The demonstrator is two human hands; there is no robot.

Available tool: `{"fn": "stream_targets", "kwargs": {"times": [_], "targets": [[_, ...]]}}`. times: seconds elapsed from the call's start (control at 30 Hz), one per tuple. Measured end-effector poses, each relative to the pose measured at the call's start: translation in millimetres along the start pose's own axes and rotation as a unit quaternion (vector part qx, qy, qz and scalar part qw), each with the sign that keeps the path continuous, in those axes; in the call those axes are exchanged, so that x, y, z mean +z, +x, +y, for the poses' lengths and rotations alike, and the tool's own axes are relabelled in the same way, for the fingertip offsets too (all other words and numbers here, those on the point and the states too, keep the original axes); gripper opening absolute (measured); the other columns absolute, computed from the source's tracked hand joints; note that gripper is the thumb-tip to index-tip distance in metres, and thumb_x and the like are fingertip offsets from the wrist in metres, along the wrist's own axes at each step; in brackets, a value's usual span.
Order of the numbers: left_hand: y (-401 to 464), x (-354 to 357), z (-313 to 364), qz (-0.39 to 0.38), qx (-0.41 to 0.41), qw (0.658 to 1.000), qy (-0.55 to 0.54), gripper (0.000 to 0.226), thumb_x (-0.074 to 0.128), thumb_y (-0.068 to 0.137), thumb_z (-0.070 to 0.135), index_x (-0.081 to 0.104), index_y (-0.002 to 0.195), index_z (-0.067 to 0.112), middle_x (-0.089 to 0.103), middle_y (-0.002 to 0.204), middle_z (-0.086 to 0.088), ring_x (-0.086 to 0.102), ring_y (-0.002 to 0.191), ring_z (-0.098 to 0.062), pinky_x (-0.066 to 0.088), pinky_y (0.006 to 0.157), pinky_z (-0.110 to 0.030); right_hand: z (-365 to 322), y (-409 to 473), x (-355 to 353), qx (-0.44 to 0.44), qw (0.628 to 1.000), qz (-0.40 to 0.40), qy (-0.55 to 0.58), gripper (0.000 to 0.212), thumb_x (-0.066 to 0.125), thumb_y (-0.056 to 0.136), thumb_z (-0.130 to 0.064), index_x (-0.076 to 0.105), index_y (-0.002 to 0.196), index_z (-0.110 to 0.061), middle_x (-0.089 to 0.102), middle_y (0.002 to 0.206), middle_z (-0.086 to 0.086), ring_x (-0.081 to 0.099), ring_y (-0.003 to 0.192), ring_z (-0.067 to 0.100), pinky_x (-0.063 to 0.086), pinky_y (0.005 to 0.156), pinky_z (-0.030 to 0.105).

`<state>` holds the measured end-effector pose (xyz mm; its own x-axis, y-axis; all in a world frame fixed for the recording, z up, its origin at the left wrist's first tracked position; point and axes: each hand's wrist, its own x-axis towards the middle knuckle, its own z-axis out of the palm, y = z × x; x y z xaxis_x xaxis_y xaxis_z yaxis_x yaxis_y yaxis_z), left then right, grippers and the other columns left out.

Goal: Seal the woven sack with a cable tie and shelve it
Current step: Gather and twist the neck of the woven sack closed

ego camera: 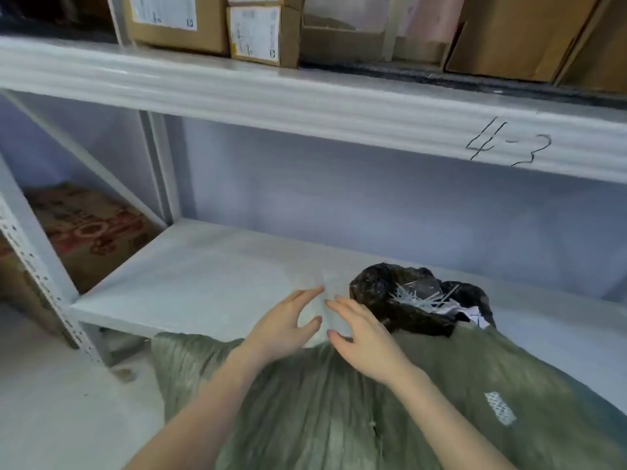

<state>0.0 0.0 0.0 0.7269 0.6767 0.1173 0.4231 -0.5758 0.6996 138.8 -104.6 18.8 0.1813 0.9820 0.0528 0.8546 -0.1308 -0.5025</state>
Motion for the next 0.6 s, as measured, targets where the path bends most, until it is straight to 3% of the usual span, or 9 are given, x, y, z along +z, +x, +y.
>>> {"fn": "stream_targets", "kwargs": {"times": [0.1, 0.23, 0.43, 0.6], "targets": [[4.2, 25.8, -23.2, -0.005, -0.054, 0.999, -0.002, 0.052, 0.05, 0.093, 0.027, 0.034, 0.143, 0.03, 0.045, 0.142, 0.004, 0.047, 0.125, -0.013, 0.037, 0.102, -0.026, 16.7, 22.2, 25.9, 0.025, 0.998, -0.045, -0.023, 0.055, 0.047, 0.093, -0.03, 0.03, 0.145, -0.025, 0.024, 0.156, -0.002, 0.021, 0.143, 0.015, 0.024, 0.113, 0.032], [4.0, 56.7, -55.4, -0.035, -0.098, 0.994, 0.026, 0.047, 0.051, 0.089, 0.024, 0.043, 0.136, 0.026, 0.054, 0.13, 0.0, 0.058, 0.111, -0.017, 0.047, 0.095, -0.038, 39.5, 32.3, 64.6, 0.051, 0.995, -0.081, -0.032, 0.053, 0.046, 0.093, -0.028, 0.033, 0.144, -0.023, 0.028, 0.155, 0.002, 0.027, 0.141, 0.018, 0.025, 0.113, 0.032], [0.9, 79.9, -73.5, 0.032, -0.12, 0.99, 0.073, 0.023, 0.055, 0.087, 0.031, 0.058, 0.109, 0.024, 0.064, 0.104, 0.004, 0.061, 0.098, -0.018, 0.047, 0.08, -0.032, 56.2, 24.8, 91.1, 0.065, 0.996, -0.048, -0.049, 0.04, 0.047, 0.091, -0.033, 0.047, 0.13, -0.021, 0.04, 0.133, 0.002, 0.045, 0.119, 0.021, 0.039, 0.1, 0.033], [2.1, 88.0, -70.3, 0.044, -0.122, 0.985, 0.11, 0.015, 0.055, 0.087, 0.034, 0.062, 0.099, 0.027, 0.072, 0.089, 0.004, 0.062, 0.096, -0.023, 0.046, 0.073, -0.033, 60.5, 25.2, 96.7, 0.063, 0.996, -0.022, -0.06, 0.029, 0.047, 0.09, -0.032, 0.057, 0.113, -0.016, 0.052, 0.119, 0.001, 0.046, 0.111, 0.022, 0.039, 0.093, 0.035]]}}
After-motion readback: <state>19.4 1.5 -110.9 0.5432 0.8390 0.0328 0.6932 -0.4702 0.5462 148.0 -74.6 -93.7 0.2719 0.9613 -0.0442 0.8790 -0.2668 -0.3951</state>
